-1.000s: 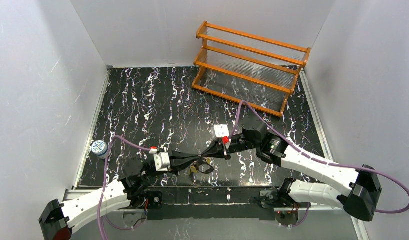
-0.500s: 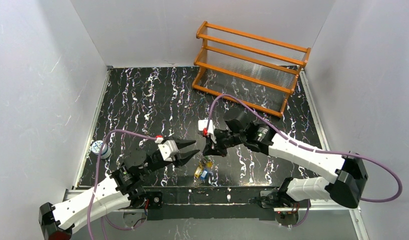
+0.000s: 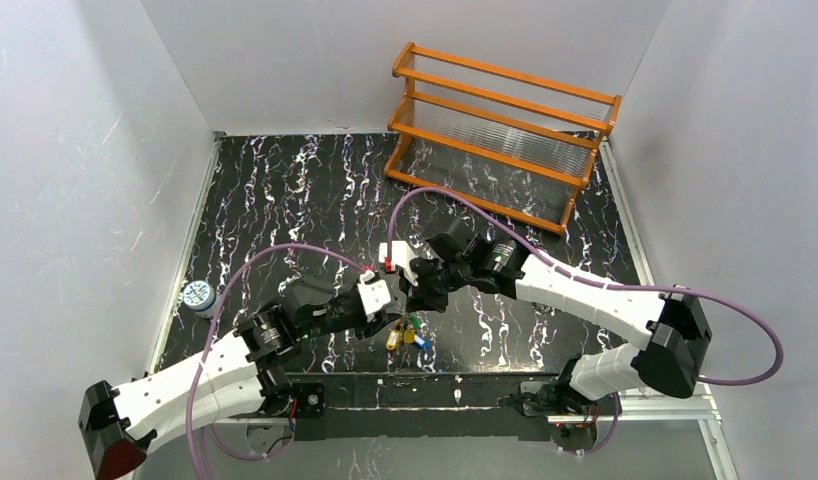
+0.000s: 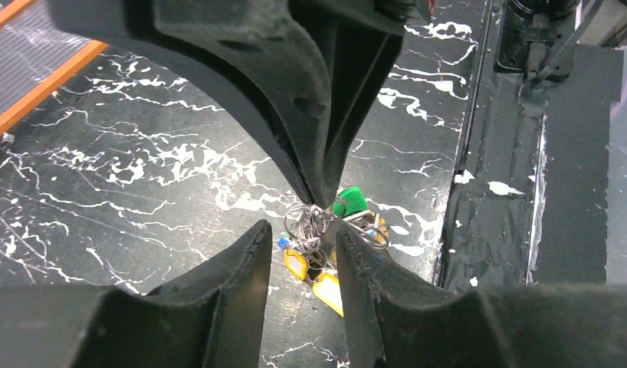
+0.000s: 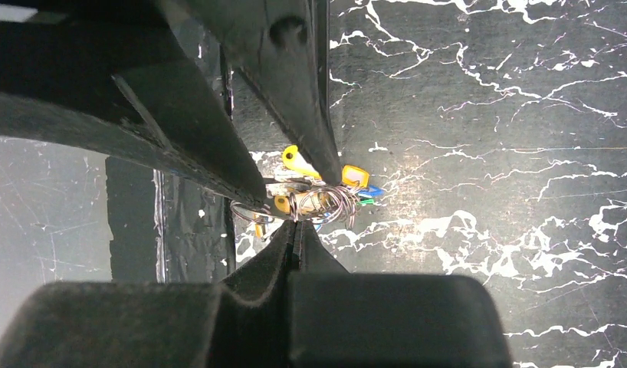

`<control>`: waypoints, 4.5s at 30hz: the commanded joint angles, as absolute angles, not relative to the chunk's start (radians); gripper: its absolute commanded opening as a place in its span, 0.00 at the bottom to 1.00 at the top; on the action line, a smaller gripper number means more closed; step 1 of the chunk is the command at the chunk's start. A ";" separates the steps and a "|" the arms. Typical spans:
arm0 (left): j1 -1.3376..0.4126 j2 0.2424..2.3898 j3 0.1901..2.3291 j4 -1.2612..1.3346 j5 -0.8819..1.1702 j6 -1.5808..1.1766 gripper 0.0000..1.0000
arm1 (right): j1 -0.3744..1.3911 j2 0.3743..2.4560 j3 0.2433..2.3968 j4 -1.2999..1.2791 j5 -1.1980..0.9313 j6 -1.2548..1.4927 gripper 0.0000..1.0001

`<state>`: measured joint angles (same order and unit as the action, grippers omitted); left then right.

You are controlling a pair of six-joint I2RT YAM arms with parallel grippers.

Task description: Put the keys on the keyring

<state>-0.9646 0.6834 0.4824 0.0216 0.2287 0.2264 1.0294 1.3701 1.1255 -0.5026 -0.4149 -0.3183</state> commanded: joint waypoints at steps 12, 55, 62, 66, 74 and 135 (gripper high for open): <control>-0.966 0.768 0.476 0.132 0.310 0.232 0.00 | 1.037 1.355 1.153 -0.475 -0.432 -0.316 0.01; -0.966 0.768 0.435 0.124 0.237 0.220 0.00 | 1.037 1.287 1.068 -0.343 -0.435 -0.315 0.15; -0.966 0.612 0.277 0.346 0.161 0.099 0.00 | 1.022 1.178 0.923 -0.165 -0.384 -0.265 0.33; -0.966 0.529 0.194 0.485 0.161 0.052 0.00 | 1.001 1.150 0.867 -0.108 -0.415 -0.237 0.34; -0.966 0.435 0.113 0.640 0.161 0.019 0.00 | 0.980 1.108 0.791 -0.008 -0.571 -0.226 0.37; -0.729 0.674 0.324 0.205 -0.241 -0.086 0.98 | 0.539 1.326 0.571 0.443 -0.434 0.167 0.98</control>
<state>-0.8696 0.6369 0.2890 0.2092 -0.2737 -0.0853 0.5861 1.3308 0.5987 0.3145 -0.5537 0.1043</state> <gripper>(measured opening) 0.982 0.937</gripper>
